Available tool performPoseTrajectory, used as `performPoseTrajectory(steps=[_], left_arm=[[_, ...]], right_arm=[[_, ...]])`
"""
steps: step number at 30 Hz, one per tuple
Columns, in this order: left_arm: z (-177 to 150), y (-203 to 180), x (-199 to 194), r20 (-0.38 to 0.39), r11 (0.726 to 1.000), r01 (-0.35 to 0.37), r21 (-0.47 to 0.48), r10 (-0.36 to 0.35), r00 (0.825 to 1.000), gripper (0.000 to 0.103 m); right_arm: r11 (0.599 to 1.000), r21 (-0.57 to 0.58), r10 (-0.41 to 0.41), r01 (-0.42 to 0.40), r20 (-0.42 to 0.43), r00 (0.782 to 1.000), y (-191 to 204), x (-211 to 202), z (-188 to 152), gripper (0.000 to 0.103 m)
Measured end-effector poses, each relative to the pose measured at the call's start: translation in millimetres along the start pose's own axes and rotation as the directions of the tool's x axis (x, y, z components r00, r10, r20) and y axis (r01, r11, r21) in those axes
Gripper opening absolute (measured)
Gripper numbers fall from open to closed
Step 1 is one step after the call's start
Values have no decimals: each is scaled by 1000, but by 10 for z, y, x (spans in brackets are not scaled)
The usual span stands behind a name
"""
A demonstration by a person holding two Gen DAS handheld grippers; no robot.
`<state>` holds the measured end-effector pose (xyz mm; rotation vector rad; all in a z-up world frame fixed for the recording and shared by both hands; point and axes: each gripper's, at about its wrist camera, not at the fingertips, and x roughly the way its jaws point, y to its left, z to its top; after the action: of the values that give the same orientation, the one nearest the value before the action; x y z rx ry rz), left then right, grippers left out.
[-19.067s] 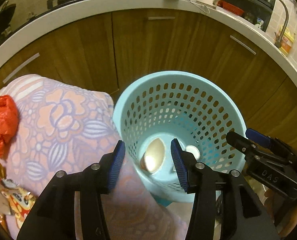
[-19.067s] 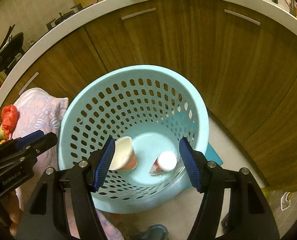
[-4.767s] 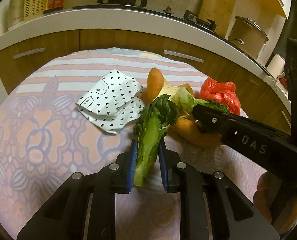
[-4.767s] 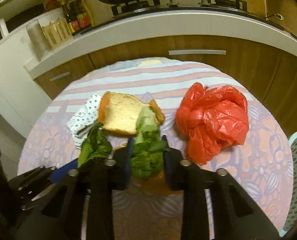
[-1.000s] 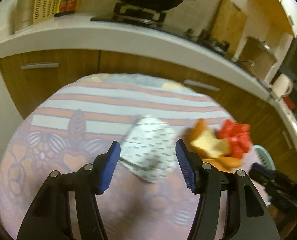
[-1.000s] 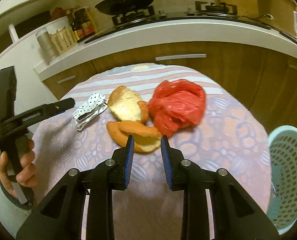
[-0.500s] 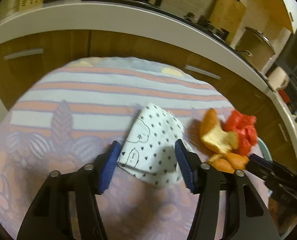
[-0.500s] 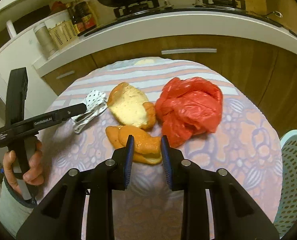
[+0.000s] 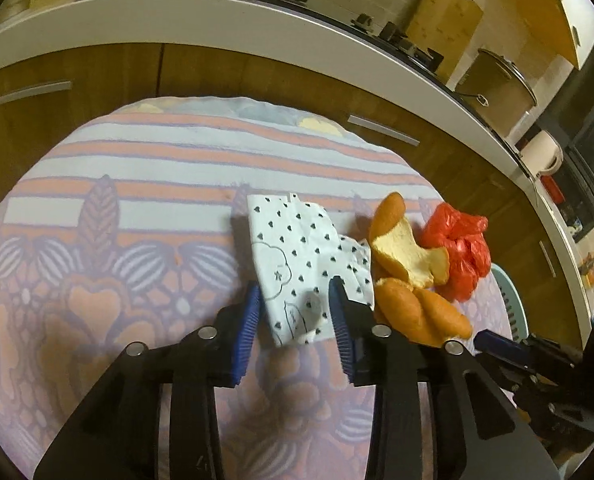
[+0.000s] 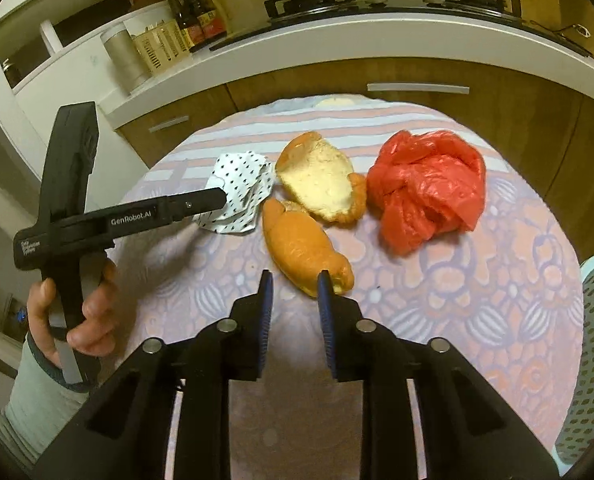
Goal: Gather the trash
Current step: 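Grasp the white patterned paper with the left tool while the right tool grasps the orange peel, then carry the paper and peel over the blue basket and open both tools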
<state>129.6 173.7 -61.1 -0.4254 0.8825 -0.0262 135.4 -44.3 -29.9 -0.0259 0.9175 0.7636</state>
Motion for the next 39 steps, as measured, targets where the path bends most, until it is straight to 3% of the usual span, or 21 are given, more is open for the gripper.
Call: performPoseTrajectory(steps=[1,2,5,9,17,19,21,22,24,25,27,39], left_arm=[[21,-3,20,-3,1000,0,-1,0,1000,36],[30,-17,46,-5,1000,-1,-1,1,1000,37],[51,-58,83,7,1000,-13,11,13,1000,39],[47,-128,115,24,998,-43,38,42,999,40],[32,-151,117,42,997,-56,45,54,998,40],[32,-158,119,42,997,-61,47,59,997,40],[36,-150,123,42,996,-69,49,67,997,37],[31,-156,123,43,995,-86,53,83,996,35],[9,-170,122,43,992,-111,60,108,993,12],[-4,-172,116,45,991,-120,61,118,992,10],[-16,-183,87,56,991,-117,67,114,992,3],[-208,-395,-449,144,997,-54,64,44,989,1]], right_arm=[[1000,-13,-7,8,10,1000,10,-1,32,61],[999,-38,-20,21,23,1000,32,-1,64,66],[994,-103,-25,27,23,999,105,58,139,66],[977,-191,-90,94,29,996,168,220,174,66],[978,-190,-92,86,-20,996,116,511,128,67],[971,-209,-128,120,-22,992,156,557,101,64],[968,-220,-136,125,-35,990,180,582,86,41],[968,-220,-132,122,-28,991,182,568,81,36],[969,-215,-125,119,-12,992,183,504,63,29],[971,-209,-119,115,-9,993,178,479,55,26],[973,-201,-116,113,-2,993,173,433,25,24],[985,-111,-123,132,88,988,47,-108,-86,23]])
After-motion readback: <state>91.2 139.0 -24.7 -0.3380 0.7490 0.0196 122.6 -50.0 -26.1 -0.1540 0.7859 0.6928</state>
